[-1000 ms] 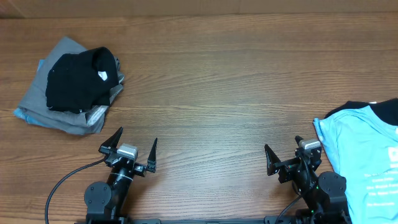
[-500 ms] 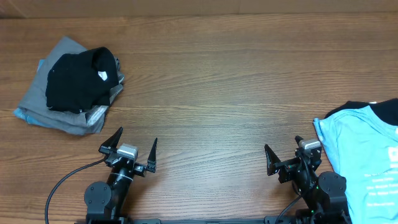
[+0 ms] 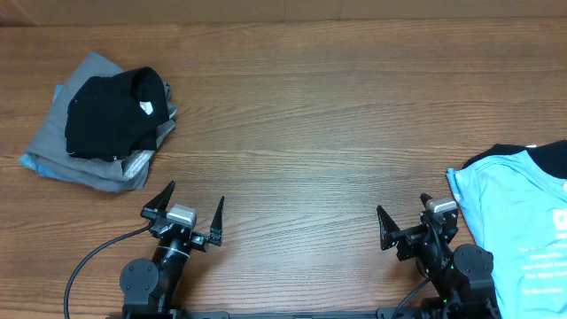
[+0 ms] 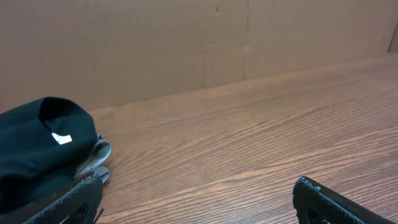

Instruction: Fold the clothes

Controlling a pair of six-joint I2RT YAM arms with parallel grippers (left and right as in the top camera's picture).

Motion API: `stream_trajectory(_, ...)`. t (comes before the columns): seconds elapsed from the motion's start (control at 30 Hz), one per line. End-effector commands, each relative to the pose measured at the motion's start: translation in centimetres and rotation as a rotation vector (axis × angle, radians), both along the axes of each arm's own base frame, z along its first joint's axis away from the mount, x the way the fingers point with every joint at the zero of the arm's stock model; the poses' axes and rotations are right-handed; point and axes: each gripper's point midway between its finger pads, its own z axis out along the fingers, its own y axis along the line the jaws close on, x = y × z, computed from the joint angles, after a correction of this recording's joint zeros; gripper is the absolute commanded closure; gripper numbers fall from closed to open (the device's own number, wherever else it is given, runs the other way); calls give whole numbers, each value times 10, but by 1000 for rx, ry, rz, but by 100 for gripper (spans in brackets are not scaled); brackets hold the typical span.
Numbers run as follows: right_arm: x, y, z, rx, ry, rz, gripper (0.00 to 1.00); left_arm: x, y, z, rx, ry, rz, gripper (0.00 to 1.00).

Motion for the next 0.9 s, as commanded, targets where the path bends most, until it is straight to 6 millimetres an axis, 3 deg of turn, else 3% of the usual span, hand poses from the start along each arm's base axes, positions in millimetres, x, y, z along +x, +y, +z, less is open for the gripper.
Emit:
stream_trajectory(0.0,0,0,-1,-4,-6,2,0,-1,-4,0,-14,-7,-22,0)
stream_trajectory(0.2,0,1,1,15,-8,1,0,-2,-6,2,-15,-14,-31,0)
stream_trajectory(0.3,0,11,17,138,-26,28,0,-6,-16,8,-29,-28,-96,0)
stream_trajectory(0.43,-9,22,74,239,-132,92,0,-16,-14,51,-122,-25,-83,0)
stream_trajectory(0.57,-15,21,113,252,-158,93,0,-21,-6,86,-118,15,-34,0)
stream_trajectory(0.73,-5,22,133,292,19,60,0,-15,-8,117,-121,185,-32,0)
stream_trajectory(0.87,16,17,130,259,253,-20,0,2,-9,148,-121,365,-22,0)
